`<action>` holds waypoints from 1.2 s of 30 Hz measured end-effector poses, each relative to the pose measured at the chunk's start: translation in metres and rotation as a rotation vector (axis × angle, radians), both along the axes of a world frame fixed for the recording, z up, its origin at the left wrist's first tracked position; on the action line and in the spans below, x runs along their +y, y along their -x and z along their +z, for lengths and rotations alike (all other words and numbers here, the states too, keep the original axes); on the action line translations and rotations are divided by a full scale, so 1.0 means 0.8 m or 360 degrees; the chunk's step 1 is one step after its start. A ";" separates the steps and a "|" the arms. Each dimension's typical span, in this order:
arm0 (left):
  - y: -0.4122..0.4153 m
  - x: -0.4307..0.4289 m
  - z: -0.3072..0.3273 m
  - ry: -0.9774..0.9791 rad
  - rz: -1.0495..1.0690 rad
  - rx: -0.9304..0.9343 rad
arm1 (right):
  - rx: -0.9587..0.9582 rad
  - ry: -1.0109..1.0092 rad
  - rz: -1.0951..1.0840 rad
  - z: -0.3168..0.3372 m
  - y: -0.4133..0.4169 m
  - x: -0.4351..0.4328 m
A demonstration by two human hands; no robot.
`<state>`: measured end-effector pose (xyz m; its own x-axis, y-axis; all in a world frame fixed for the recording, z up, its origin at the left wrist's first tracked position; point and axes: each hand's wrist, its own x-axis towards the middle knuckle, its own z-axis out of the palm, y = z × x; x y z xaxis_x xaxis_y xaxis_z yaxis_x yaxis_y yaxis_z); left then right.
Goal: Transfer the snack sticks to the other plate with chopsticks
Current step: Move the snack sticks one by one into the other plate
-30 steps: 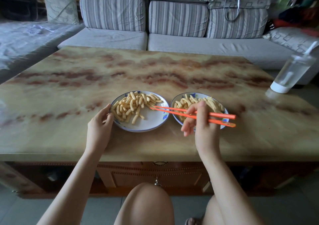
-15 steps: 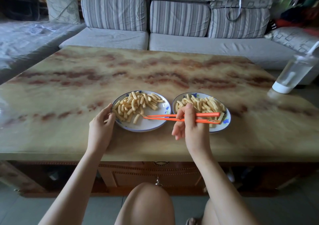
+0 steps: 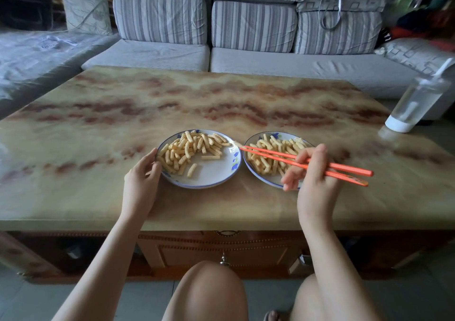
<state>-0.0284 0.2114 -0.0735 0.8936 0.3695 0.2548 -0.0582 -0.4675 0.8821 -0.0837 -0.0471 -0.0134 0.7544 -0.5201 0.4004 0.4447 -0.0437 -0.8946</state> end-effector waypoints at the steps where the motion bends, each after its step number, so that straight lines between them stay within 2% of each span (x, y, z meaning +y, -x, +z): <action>1: 0.000 0.000 0.000 -0.0002 0.0000 0.0001 | -0.0007 -0.0018 -0.0058 0.000 0.000 -0.004; 8: 0.000 0.000 0.000 0.0005 0.0001 0.0009 | -0.0033 -0.0057 -0.0306 0.000 -0.001 -0.030; 14: -0.001 0.001 -0.001 0.0001 -0.0005 0.0007 | 0.0038 0.0017 -0.0319 -0.006 -0.001 -0.035; 19: -0.001 0.001 -0.002 0.0001 -0.0006 0.0005 | -0.0069 0.0025 -0.0300 -0.002 0.003 -0.026; 23: 0.000 -0.001 -0.001 0.0002 -0.0004 -0.0001 | -0.0103 0.0073 -0.0160 -0.002 0.001 -0.015; 29: 0.000 0.000 -0.001 0.0011 0.0011 0.0003 | 0.0062 0.0200 0.0253 -0.010 -0.015 0.013; 36: -0.001 -0.001 -0.001 0.0023 0.0012 0.0002 | 0.0166 0.0209 0.0354 -0.016 -0.033 0.026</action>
<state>-0.0279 0.2104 -0.0741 0.8912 0.3797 0.2480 -0.0534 -0.4550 0.8889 -0.0577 -0.0264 -0.0260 0.8849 -0.2857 0.3679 0.3624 -0.0739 -0.9291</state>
